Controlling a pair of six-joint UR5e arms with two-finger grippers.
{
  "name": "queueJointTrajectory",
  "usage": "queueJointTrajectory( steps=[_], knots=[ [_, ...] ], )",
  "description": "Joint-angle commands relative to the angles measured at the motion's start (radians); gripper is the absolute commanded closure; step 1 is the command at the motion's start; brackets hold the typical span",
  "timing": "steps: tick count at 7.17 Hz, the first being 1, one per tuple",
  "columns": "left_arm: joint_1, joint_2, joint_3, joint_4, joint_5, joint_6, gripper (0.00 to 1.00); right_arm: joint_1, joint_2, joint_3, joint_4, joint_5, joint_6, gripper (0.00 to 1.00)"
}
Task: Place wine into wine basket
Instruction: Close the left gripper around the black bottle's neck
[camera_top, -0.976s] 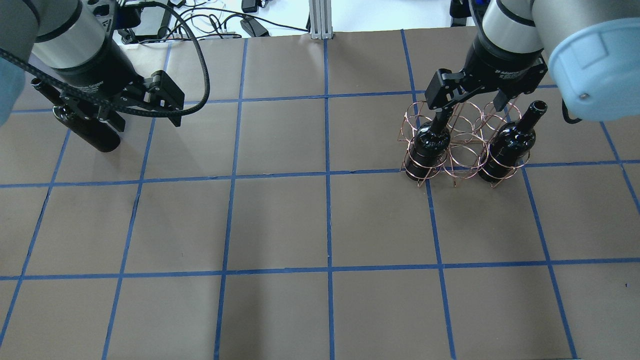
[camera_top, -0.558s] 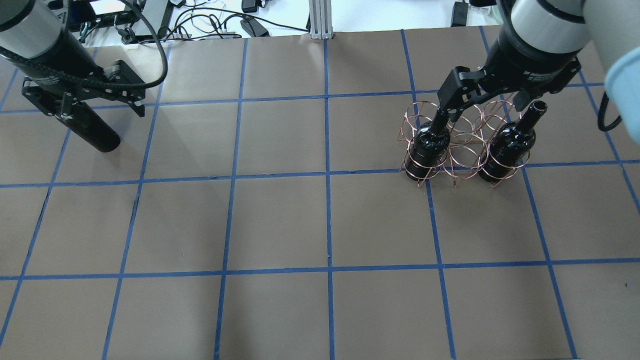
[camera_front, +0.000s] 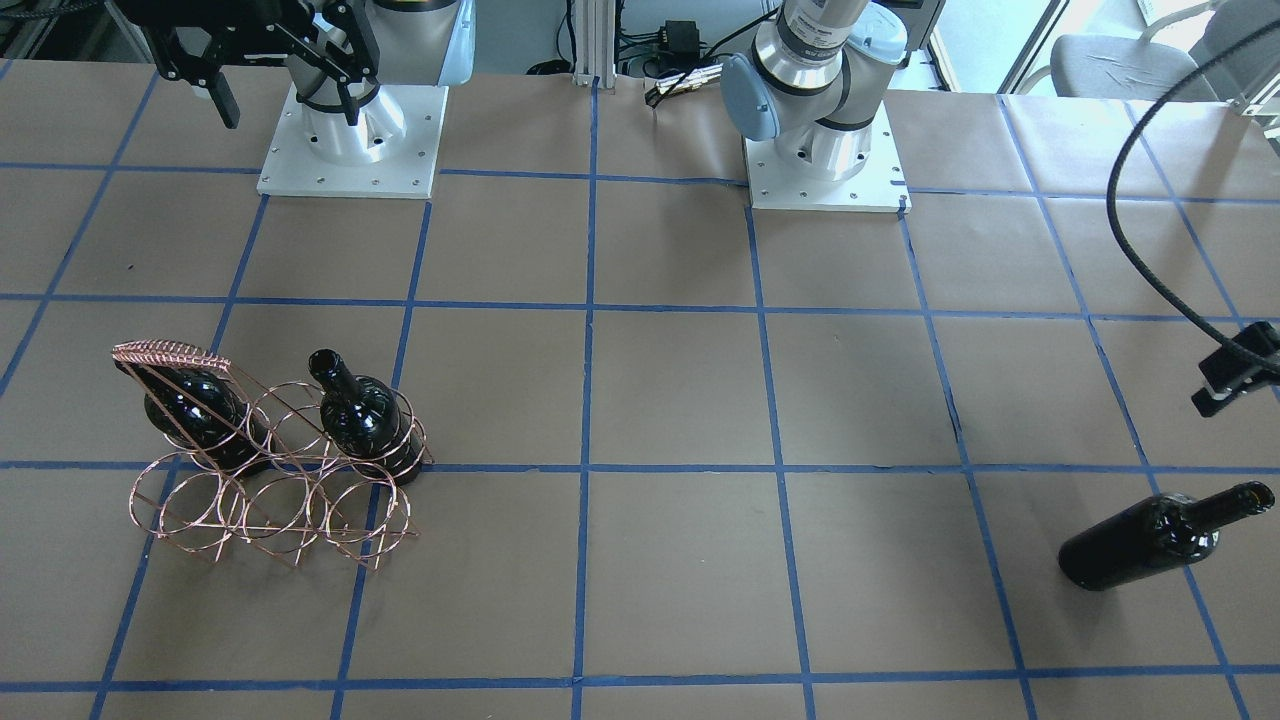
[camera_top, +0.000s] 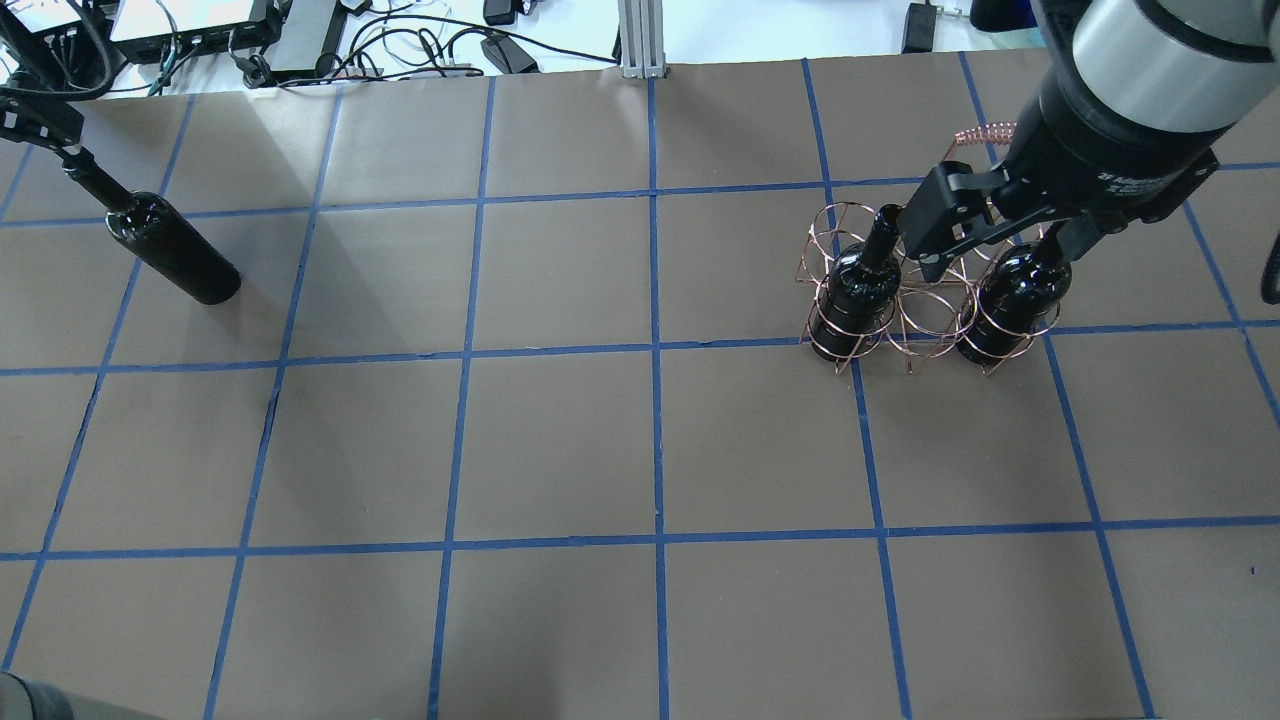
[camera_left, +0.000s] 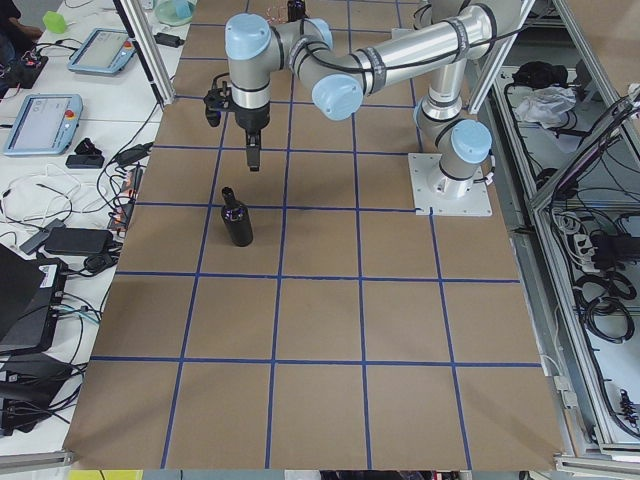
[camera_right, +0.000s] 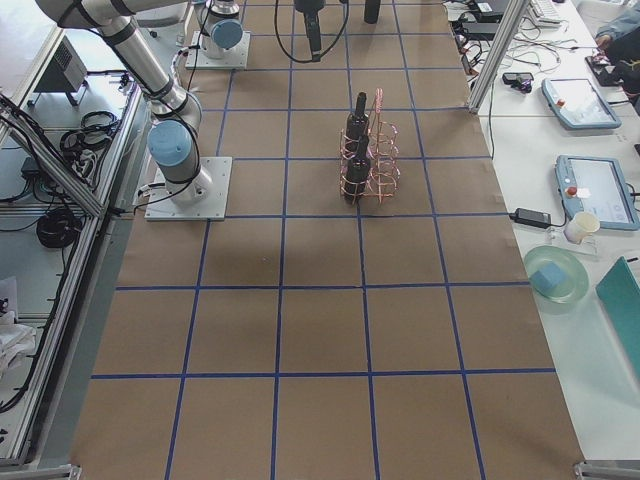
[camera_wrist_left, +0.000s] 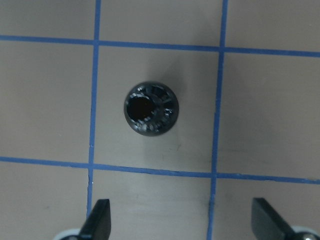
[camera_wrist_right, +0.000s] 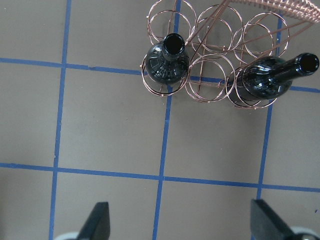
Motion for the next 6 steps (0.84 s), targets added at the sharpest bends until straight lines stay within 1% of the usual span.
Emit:
queueJointTrajectory(
  steps=[1,2,3,4,5,6],
  knots=[
    [0.016,-0.119,0.036,0.122,-0.006,0.093,0.0,-0.01,0.009,-0.049,0.084,-0.056,-0.01,0.0],
    [0.016,-0.148,0.035,0.127,-0.076,0.081,0.0,-0.013,0.038,-0.083,0.096,-0.051,-0.013,0.0],
    [0.015,-0.16,0.033,0.128,-0.094,0.086,0.0,-0.014,0.055,-0.094,0.1,-0.058,-0.013,0.0],
    [0.013,-0.162,0.032,0.128,-0.094,0.093,0.0,-0.013,0.055,-0.092,0.1,-0.054,-0.016,0.0],
    [0.013,-0.17,0.03,0.128,-0.092,0.096,0.0,-0.014,0.06,-0.097,0.087,-0.046,-0.069,0.0],
    [0.013,-0.17,0.021,0.121,-0.086,0.099,0.04,-0.017,0.106,-0.104,0.076,-0.044,-0.086,0.0]
  ],
)
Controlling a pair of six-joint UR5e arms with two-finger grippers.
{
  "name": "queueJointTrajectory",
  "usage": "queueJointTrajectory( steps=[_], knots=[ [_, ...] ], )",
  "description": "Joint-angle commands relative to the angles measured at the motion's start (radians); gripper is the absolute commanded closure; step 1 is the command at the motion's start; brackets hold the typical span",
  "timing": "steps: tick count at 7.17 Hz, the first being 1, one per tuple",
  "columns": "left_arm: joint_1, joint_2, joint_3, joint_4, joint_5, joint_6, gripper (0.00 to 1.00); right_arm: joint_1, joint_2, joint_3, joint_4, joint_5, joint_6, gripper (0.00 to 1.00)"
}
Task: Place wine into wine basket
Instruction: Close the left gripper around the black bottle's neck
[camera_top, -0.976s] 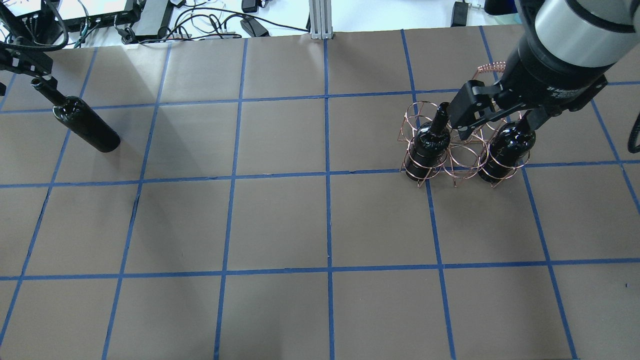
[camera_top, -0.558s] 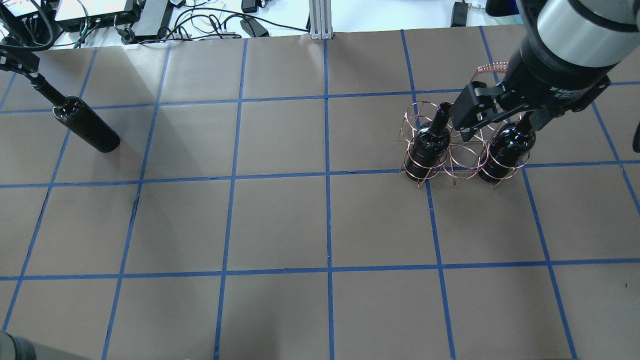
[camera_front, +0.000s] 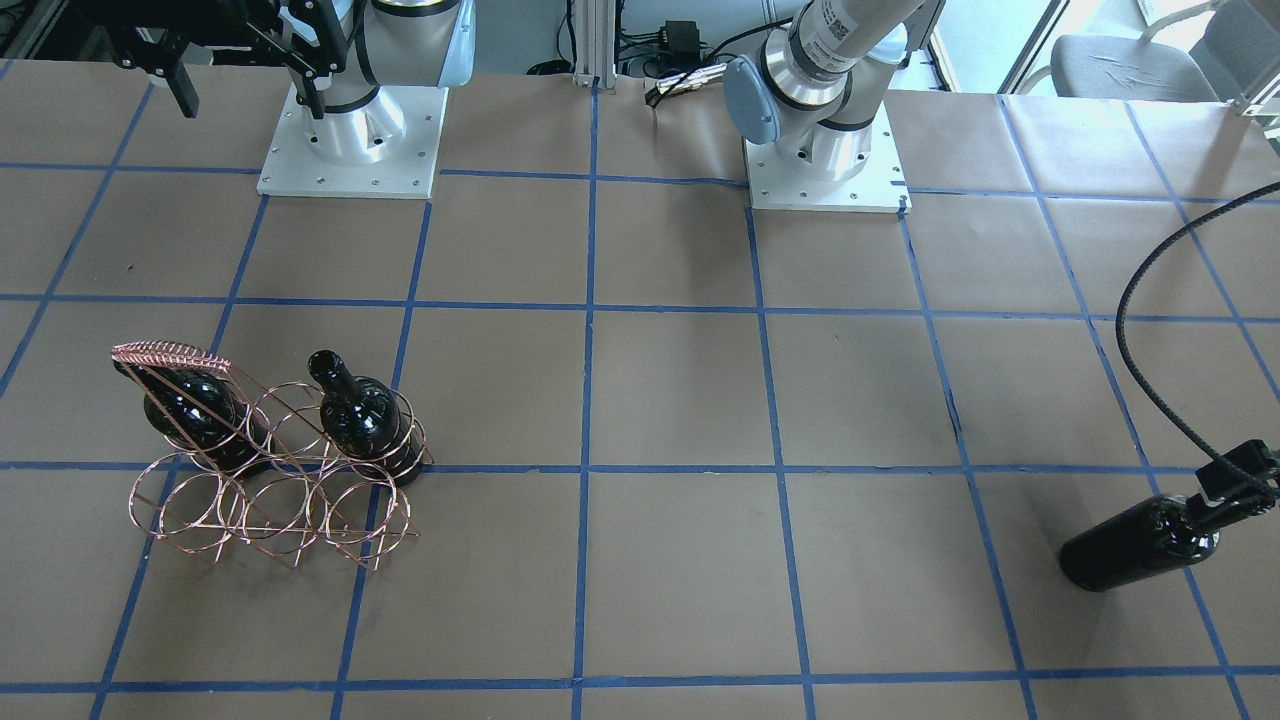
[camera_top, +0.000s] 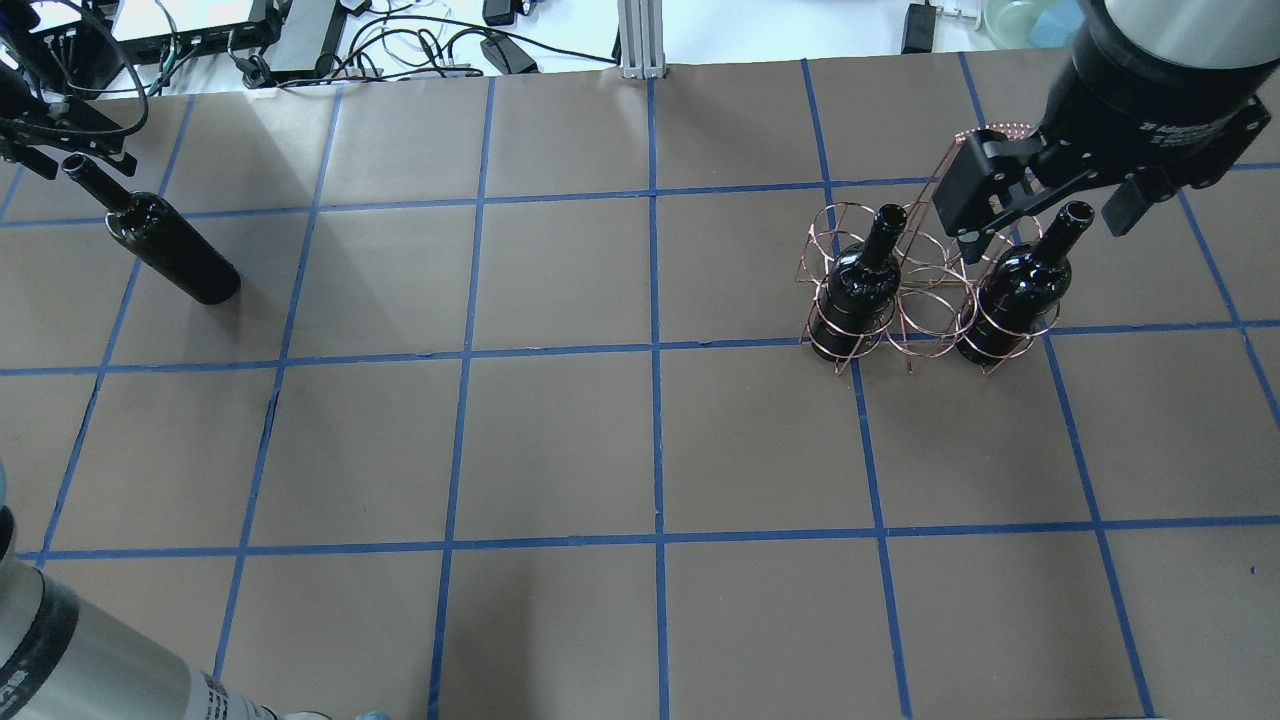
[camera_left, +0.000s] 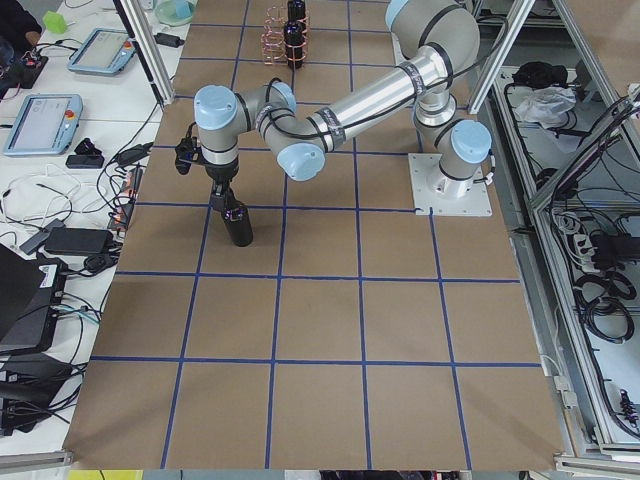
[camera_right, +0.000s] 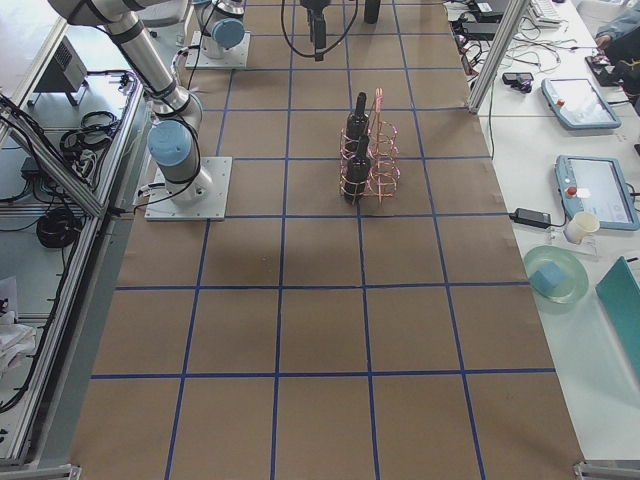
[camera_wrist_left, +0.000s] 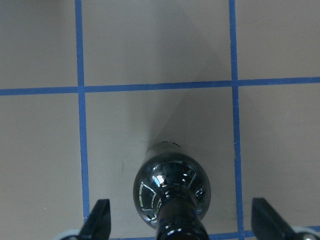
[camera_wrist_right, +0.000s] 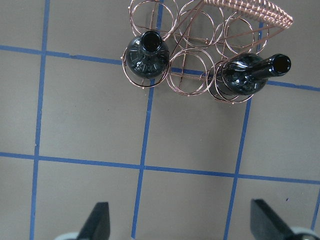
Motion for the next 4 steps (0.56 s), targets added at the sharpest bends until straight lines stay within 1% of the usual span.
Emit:
queueJointTrajectory(
  steps=[1,2,3,4],
  knots=[
    [0.0,-0.002,-0.008,-0.009,0.023,0.026,0.19,-0.001,0.074,-0.038,-0.02,0.03,-0.029,0.0],
    [0.0,-0.002,-0.008,-0.01,0.062,0.03,0.37,-0.003,0.107,-0.051,-0.021,0.037,-0.029,0.0],
    [0.0,-0.002,-0.008,-0.007,0.082,0.062,0.5,-0.003,0.162,-0.069,-0.079,0.036,-0.024,0.0],
    [0.0,-0.002,-0.008,0.002,0.083,0.091,0.54,-0.003,0.171,-0.072,-0.086,0.036,-0.018,0.0]
  ],
)
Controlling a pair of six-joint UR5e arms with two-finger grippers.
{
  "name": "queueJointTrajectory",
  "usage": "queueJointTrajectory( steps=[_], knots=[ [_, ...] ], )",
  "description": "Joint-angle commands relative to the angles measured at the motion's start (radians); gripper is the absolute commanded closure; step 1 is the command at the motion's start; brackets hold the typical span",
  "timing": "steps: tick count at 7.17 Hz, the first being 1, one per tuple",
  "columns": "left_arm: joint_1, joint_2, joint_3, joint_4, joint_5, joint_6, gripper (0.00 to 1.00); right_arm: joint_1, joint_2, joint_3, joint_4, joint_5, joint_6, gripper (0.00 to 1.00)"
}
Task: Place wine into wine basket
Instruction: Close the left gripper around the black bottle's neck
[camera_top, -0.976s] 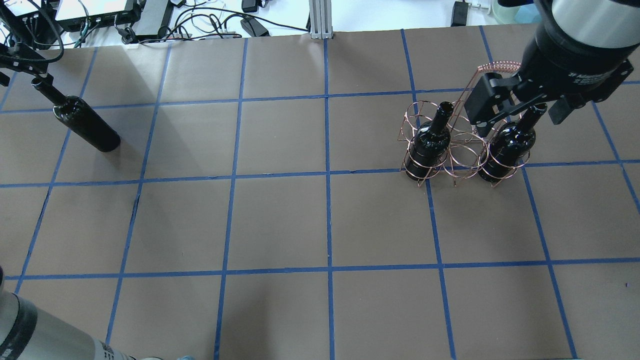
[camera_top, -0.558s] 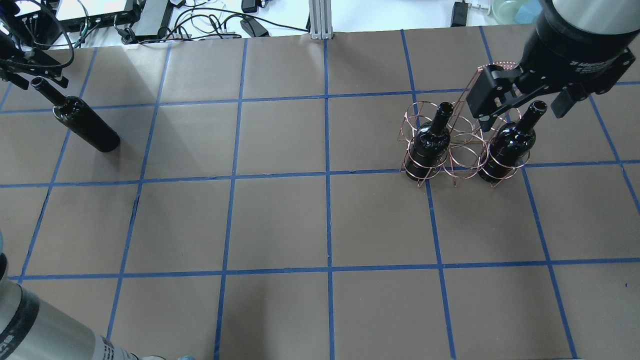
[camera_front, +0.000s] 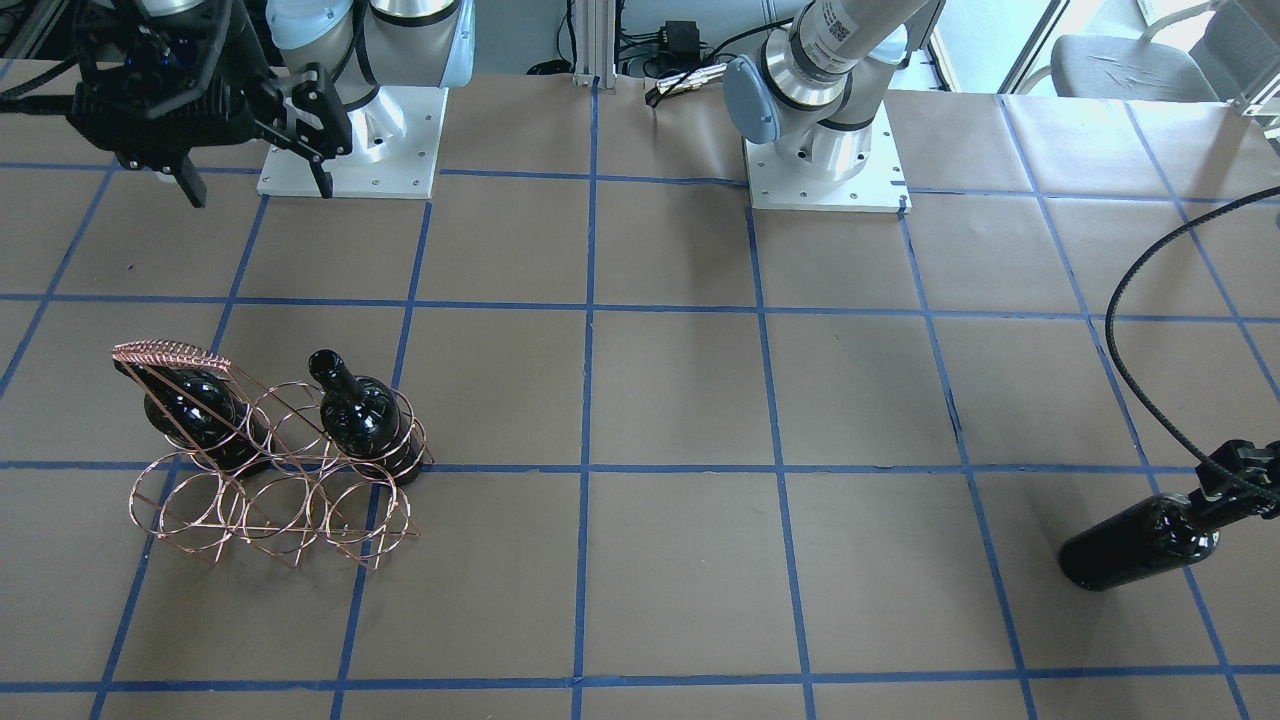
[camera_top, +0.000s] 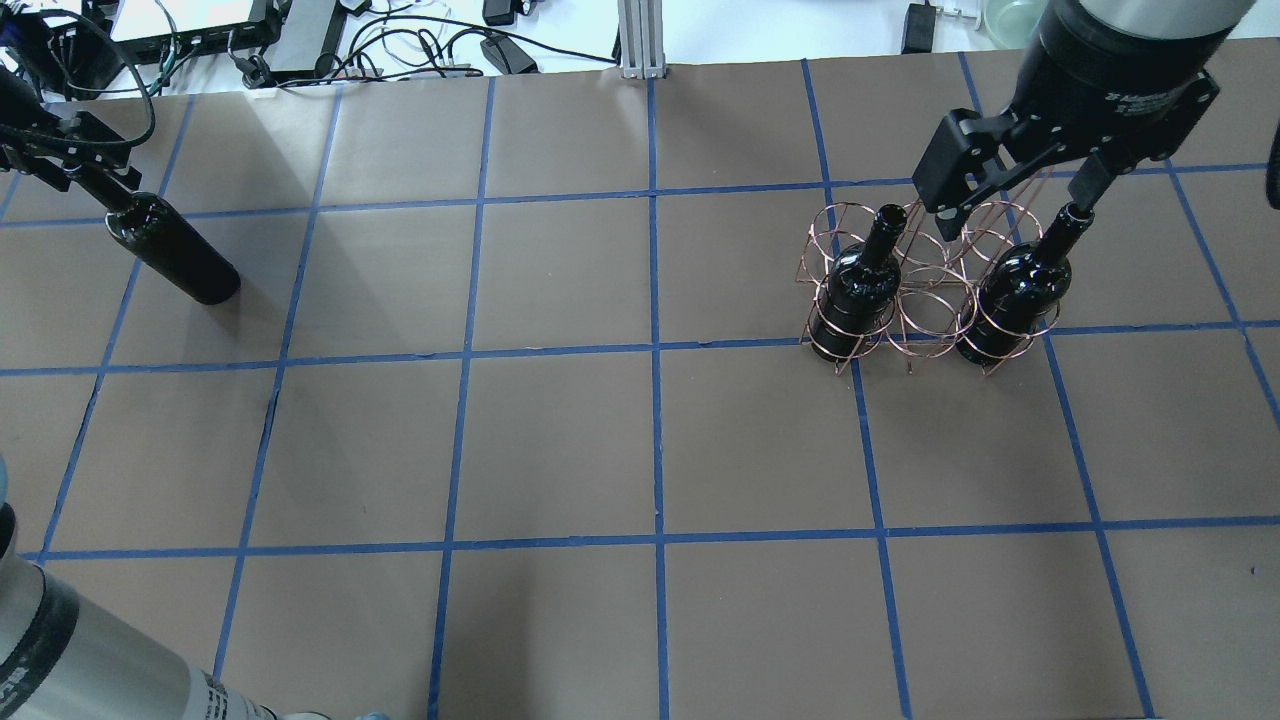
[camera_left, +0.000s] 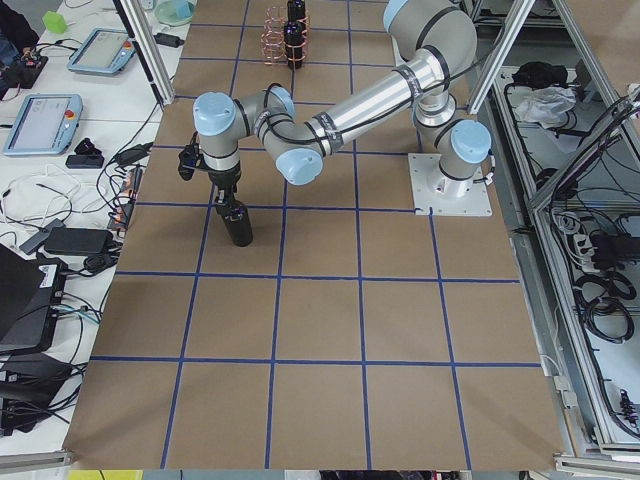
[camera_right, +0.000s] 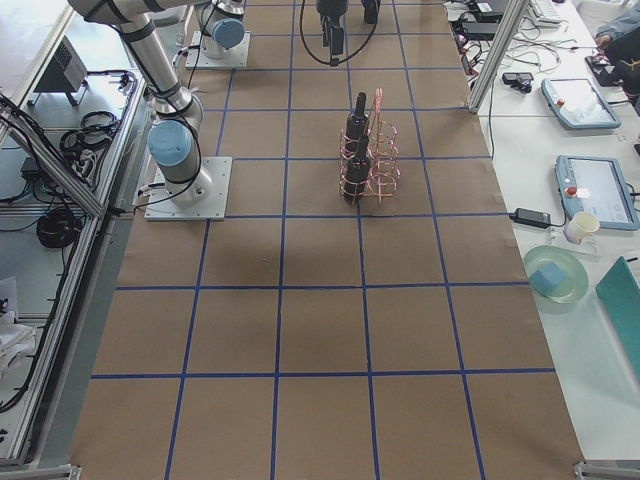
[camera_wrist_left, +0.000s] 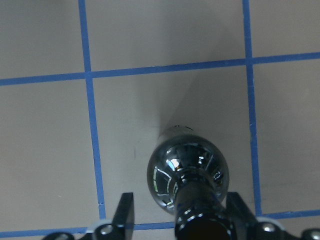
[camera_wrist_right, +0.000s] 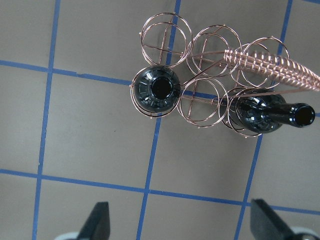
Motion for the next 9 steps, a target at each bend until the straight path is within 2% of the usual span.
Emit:
queueJointTrajectory(
  steps=[1,2,4,5,7,8,9],
  knots=[
    [0.0,0.0,0.0,0.008,0.002,0.033,0.55,0.001,0.028,-0.01,-0.023,0.014,0.006,0.0],
    [-0.002,0.0,0.0,0.008,-0.002,0.027,0.55,-0.002,0.022,-0.011,-0.023,0.055,0.007,0.0],
    [-0.008,0.003,0.0,0.009,-0.004,0.025,0.53,0.001,0.01,0.004,-0.021,0.047,0.006,0.0],
    [-0.012,0.005,0.0,0.009,-0.005,0.028,0.43,0.001,0.013,0.006,-0.029,0.052,-0.006,0.0],
    [-0.012,0.003,0.0,0.009,-0.027,0.036,0.41,-0.002,0.01,0.012,-0.029,0.031,-0.011,0.0],
    [-0.012,0.003,0.0,0.009,-0.045,0.036,0.44,0.0,0.01,0.015,-0.029,0.034,-0.011,0.0],
    [-0.012,0.002,0.0,0.011,-0.089,0.028,0.65,0.0,0.01,0.021,-0.029,0.031,-0.011,0.0]
  ],
)
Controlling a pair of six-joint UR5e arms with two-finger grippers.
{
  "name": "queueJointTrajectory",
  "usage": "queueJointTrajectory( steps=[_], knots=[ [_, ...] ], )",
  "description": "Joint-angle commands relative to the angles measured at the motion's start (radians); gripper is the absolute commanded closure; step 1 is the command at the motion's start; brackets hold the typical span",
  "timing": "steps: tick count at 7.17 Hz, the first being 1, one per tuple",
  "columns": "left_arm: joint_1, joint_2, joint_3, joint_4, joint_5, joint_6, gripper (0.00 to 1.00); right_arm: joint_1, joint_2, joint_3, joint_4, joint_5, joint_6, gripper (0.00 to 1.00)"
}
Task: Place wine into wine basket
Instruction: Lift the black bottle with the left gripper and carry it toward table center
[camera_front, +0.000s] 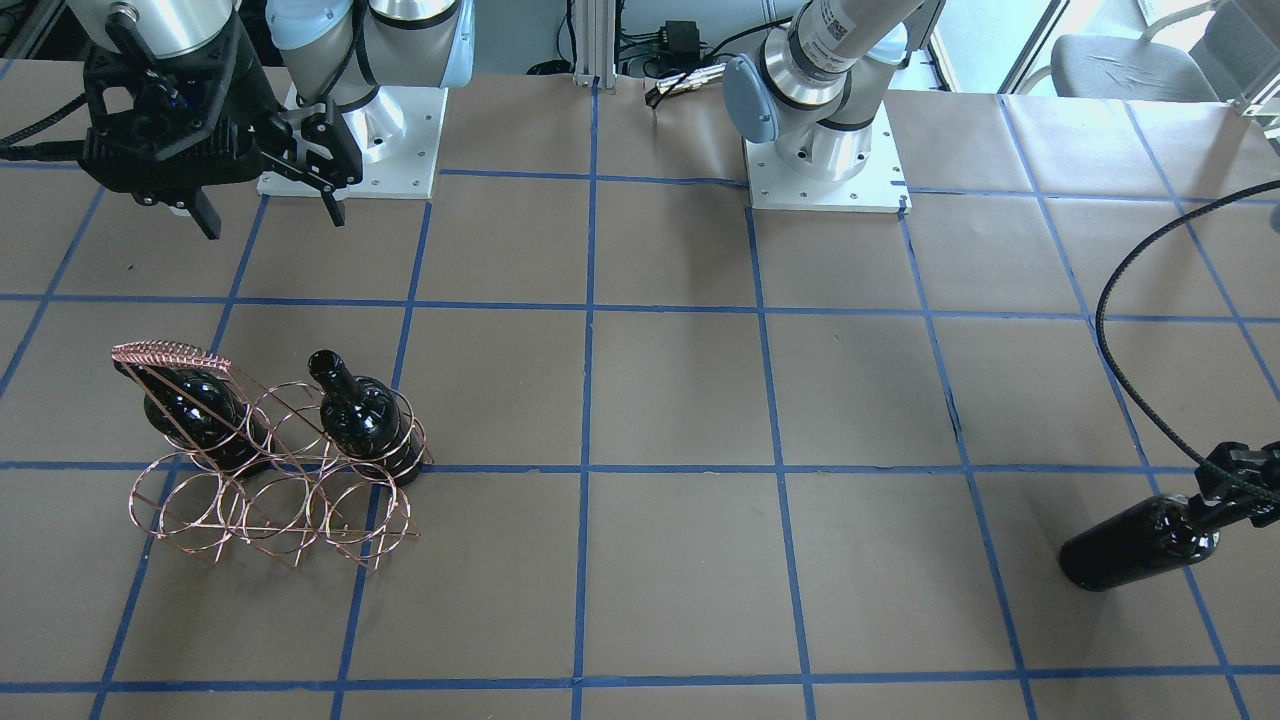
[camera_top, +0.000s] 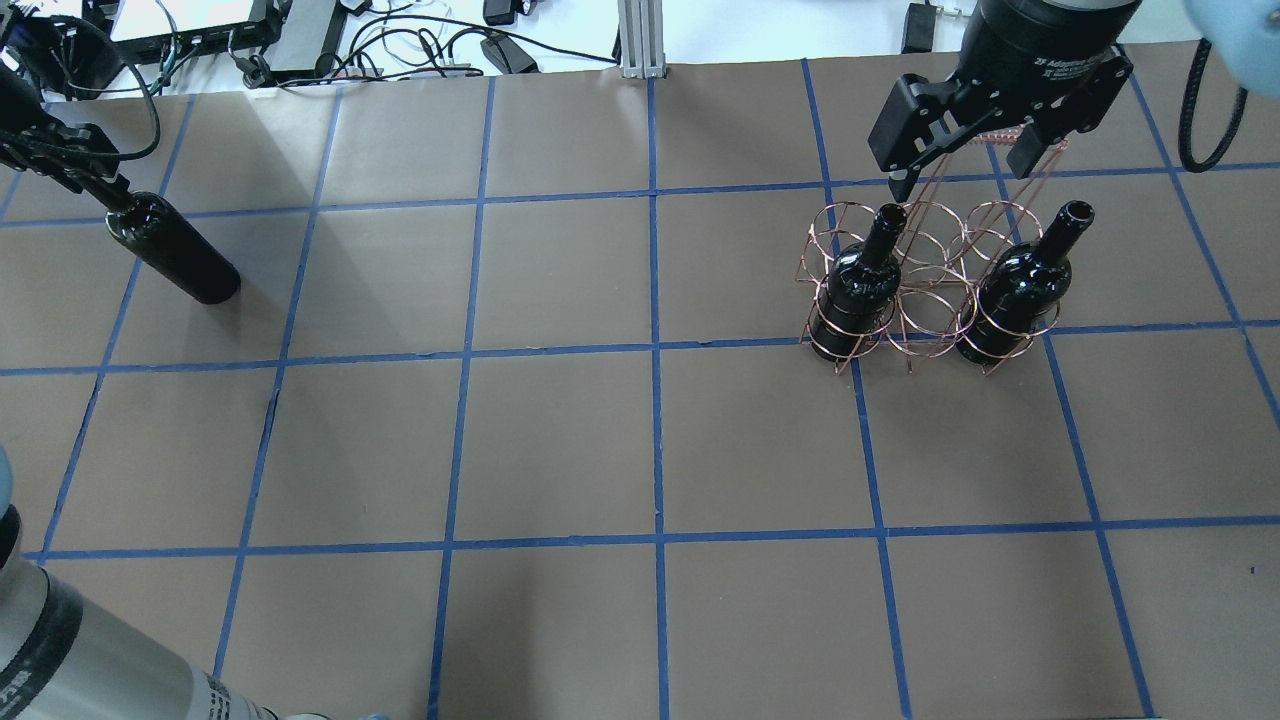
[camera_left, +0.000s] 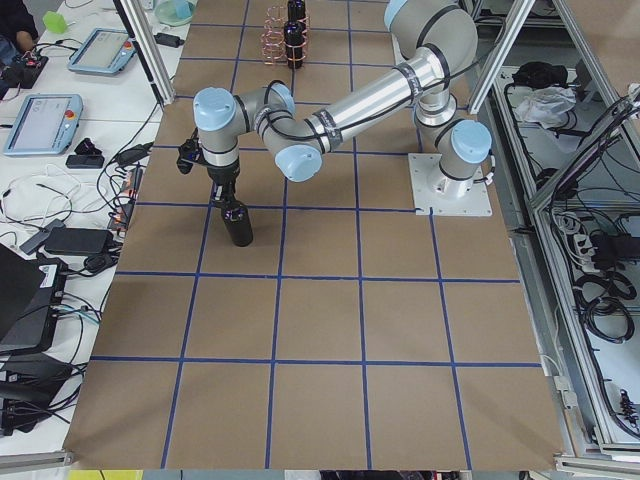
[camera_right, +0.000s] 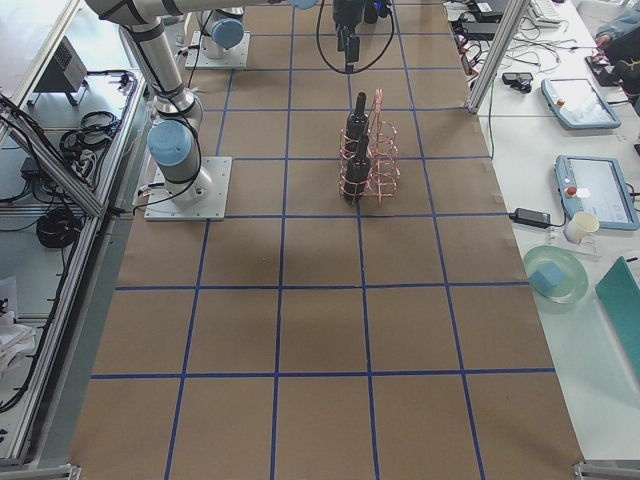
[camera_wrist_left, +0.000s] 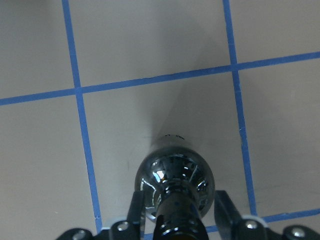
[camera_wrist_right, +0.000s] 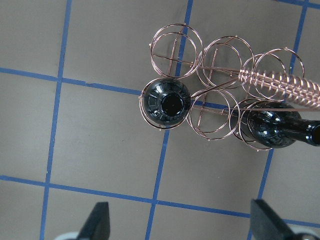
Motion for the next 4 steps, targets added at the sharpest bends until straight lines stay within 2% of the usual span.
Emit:
queueJointTrajectory(
  steps=[1,2,4],
  knots=[
    [0.0,-0.001,-0.002,0.001,-0.042,-0.008,0.93,0.001,0.0,0.008,-0.001,-0.012,0.0,0.0],
    [0.0,0.003,-0.005,-0.009,-0.033,-0.007,1.0,0.001,0.0,0.008,0.002,-0.013,0.0,0.0],
    [0.0,0.019,-0.014,-0.017,-0.015,-0.007,1.0,0.004,-0.005,0.008,-0.001,-0.013,0.003,0.0]
  ],
)
